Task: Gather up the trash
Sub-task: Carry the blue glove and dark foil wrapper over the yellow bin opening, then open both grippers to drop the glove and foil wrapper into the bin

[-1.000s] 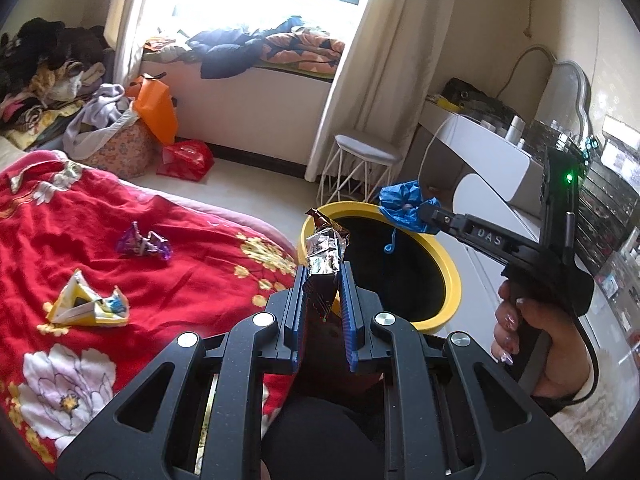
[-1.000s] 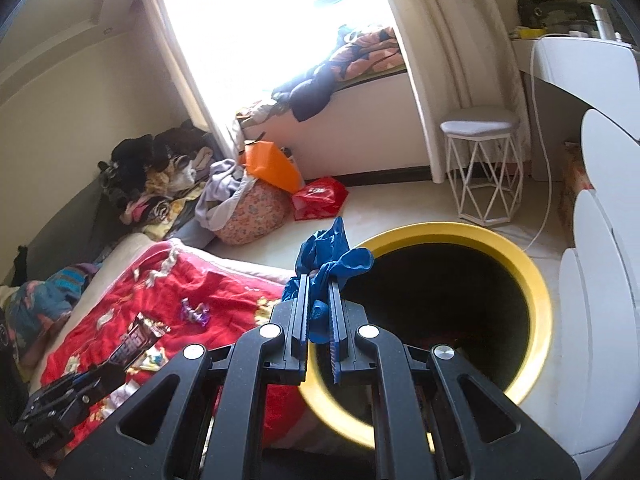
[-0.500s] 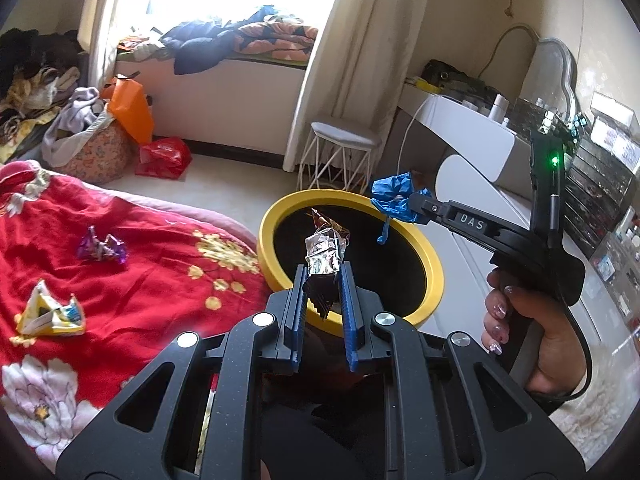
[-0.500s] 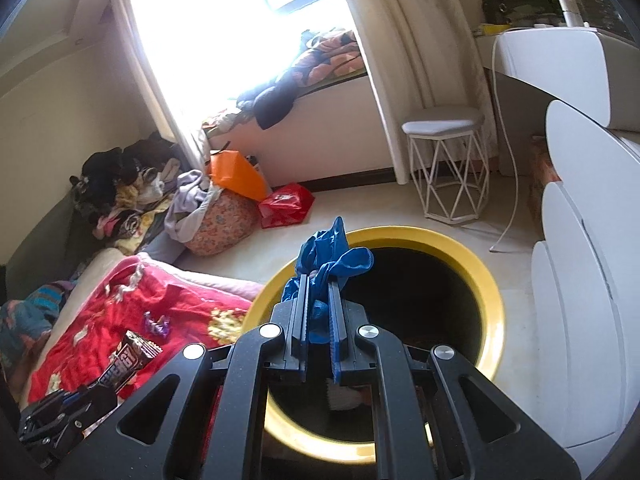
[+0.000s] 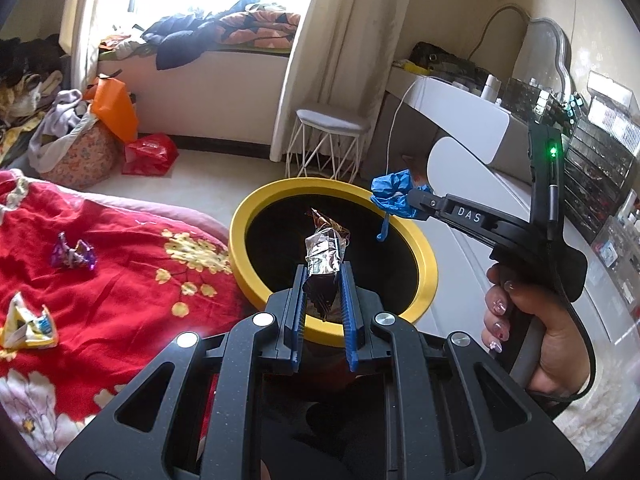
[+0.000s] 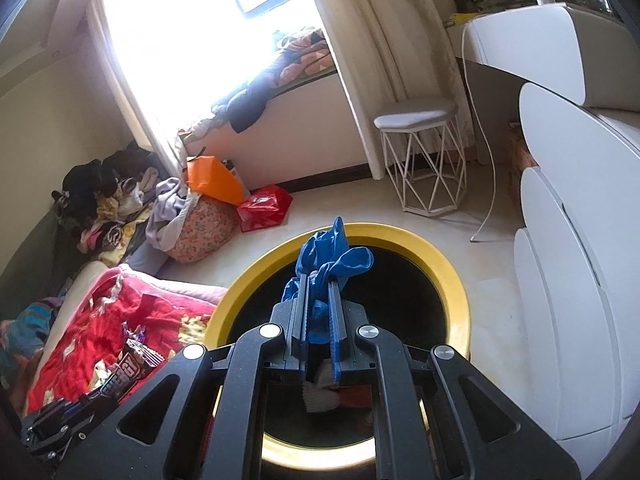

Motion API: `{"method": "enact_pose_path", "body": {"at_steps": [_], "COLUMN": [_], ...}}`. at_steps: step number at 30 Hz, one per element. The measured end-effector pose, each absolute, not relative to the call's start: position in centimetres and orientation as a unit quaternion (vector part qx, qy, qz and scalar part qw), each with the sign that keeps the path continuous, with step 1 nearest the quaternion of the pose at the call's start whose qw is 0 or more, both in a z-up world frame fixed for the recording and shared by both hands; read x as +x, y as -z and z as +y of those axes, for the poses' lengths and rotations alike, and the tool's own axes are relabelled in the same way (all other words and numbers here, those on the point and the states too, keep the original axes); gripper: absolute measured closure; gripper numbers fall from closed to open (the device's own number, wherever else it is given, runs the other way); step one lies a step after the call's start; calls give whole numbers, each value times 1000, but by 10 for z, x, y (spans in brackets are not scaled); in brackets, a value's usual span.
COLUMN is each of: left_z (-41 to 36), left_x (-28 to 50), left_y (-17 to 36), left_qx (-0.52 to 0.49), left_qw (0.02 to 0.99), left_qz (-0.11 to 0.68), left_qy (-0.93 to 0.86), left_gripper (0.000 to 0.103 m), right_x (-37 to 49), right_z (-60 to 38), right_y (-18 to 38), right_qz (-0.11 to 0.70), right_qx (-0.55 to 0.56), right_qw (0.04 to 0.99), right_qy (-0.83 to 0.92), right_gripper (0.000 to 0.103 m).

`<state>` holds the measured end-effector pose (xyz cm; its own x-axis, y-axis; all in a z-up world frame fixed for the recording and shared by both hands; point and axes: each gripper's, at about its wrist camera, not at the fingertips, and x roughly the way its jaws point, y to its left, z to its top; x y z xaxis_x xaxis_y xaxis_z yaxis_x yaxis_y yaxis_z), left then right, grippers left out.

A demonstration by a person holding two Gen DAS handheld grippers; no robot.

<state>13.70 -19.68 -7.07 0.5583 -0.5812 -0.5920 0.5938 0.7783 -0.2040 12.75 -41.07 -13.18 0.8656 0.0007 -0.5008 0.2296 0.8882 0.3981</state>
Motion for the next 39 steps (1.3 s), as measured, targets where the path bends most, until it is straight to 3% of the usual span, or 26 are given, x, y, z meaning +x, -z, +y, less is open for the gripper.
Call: {"method": "enact_pose_path", "body": {"at_steps": [28,30,31,33,35,39], "left_z": [-242,-246,-247,-252,-253,-253], "left_x": [183,186,188,190,189,183], "left_y": [103,103,102,101,100,95], "left_qx": [34,36,37,38,39,41], "left_qw": [864,863,862,863,865,871], "left_qz": [376,379,380,380,377,364], "left_qy": [333,333,334,331,330,328], "left_gripper": [91,91,91,89,71,54], "right_x": [143,142,143,141,139,136], "right_z": [-431,-432,-433,-435,-437,-442], "right_y": [164,164,162,161,160,159], "right_qz": [299,298,296,290,284,277], "right_qx": [256,259,261,263,265,270], "right_qw": [917,917,917,918,919,919], "right_qy": [62,63,64,67,74,82], "right_gripper": [94,89,81,75,70,62]}}
